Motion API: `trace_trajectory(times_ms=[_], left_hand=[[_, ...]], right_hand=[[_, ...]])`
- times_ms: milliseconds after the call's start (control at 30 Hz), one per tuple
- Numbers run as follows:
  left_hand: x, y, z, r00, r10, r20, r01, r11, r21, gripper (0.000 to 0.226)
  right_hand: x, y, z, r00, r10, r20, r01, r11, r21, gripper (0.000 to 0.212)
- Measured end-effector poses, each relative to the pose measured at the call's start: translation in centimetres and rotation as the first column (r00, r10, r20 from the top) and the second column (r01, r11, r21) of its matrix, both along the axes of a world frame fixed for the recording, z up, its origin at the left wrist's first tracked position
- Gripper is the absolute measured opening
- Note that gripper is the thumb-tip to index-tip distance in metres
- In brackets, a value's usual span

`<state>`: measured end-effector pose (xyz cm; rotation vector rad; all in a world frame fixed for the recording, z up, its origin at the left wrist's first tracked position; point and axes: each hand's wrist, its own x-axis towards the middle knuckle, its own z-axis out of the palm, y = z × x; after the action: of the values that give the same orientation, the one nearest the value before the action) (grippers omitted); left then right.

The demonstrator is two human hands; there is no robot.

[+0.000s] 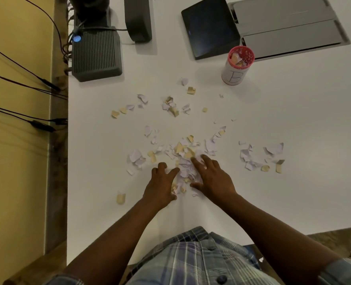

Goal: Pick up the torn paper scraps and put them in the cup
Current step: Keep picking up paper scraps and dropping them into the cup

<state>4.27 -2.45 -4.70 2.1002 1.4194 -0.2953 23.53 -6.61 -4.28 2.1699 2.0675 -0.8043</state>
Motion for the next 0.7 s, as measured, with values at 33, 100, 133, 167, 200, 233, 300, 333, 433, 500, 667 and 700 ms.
trace_trajectory(times_ms=[33, 100, 133, 167, 200, 233, 300, 333, 433, 500, 667, 700], left_hand=[[0.0, 0.1, -0.1, 1.0, 0.001, 0.025, -0.001, 1.0, 0.012, 0.085], [0.1, 0.2, 0.0, 0.997, -0.013, 0.072, 0.01, 0.999, 0.038, 0.07], [0.2, 0.2, 0.1, 0.996, -0.018, 0.092, 0.014, 0.999, 0.046, 0.062], [0.3, 0.2, 0.2, 0.994, -0.02, 0.108, 0.015, 0.999, 0.048, 0.054], [0.4, 0.2, 0.3, 0.993, -0.021, 0.117, 0.015, 0.999, 0.052, 0.049], [0.5, 0.1, 0.4, 0.992, -0.025, 0.122, 0.018, 0.998, 0.059, 0.045], [0.7, 0.2, 0.6, 0.991, -0.038, 0.131, 0.027, 0.996, 0.08, 0.039], [0.8, 0.2, 0.7, 0.989, -0.042, 0.139, 0.031, 0.996, 0.086, 0.035], [0.8, 0.4, 1.0, 0.986, -0.055, 0.16, 0.041, 0.995, 0.089, 0.027], [0.8, 0.7, 1.0, 0.984, -0.053, 0.168, 0.039, 0.995, 0.087, 0.026], [0.7, 1.2, 1.0, 0.982, -0.022, 0.188, 0.011, 0.998, 0.061, 0.024], [0.7, 1.2, 1.0, 0.98, -0.01, 0.198, -0.002, 0.998, 0.058, 0.023]], right_hand=[[-0.1, 0.1, 0.0, 1.0, 0.027, 0.013, -0.027, 1.0, 0.008, 0.078], [-0.3, 0.4, 0.0, 0.997, 0.069, 0.033, -0.069, 0.997, 0.017, 0.069], [-0.4, 0.6, 0.0, 0.995, 0.087, 0.043, -0.088, 0.996, 0.023, 0.064], [-0.5, 0.7, 0.1, 0.993, 0.104, 0.054, -0.106, 0.994, 0.033, 0.058], [-0.6, 0.8, 0.3, 0.991, 0.12, 0.06, -0.123, 0.991, 0.046, 0.052], [-0.6, 0.9, 0.4, 0.989, 0.135, 0.061, -0.138, 0.989, 0.055, 0.047], [-0.6, 1.0, 0.7, 0.982, 0.174, 0.067, -0.177, 0.983, 0.046, 0.041], [-0.6, 1.0, 0.8, 0.978, 0.194, 0.077, -0.198, 0.98, 0.037, 0.041], [-0.5, 1.3, 1.1, 0.972, 0.217, 0.085, -0.22, 0.975, 0.026, 0.039], [-0.5, 1.4, 1.2, 0.971, 0.226, 0.08, -0.229, 0.973, 0.027, 0.035], [-0.2, 1.1, 0.9, 0.978, 0.207, 0.031, -0.209, 0.975, 0.075, 0.026], [-0.2, 1.0, 0.8, 0.98, 0.198, 0.018, -0.199, 0.976, 0.089, 0.026]])
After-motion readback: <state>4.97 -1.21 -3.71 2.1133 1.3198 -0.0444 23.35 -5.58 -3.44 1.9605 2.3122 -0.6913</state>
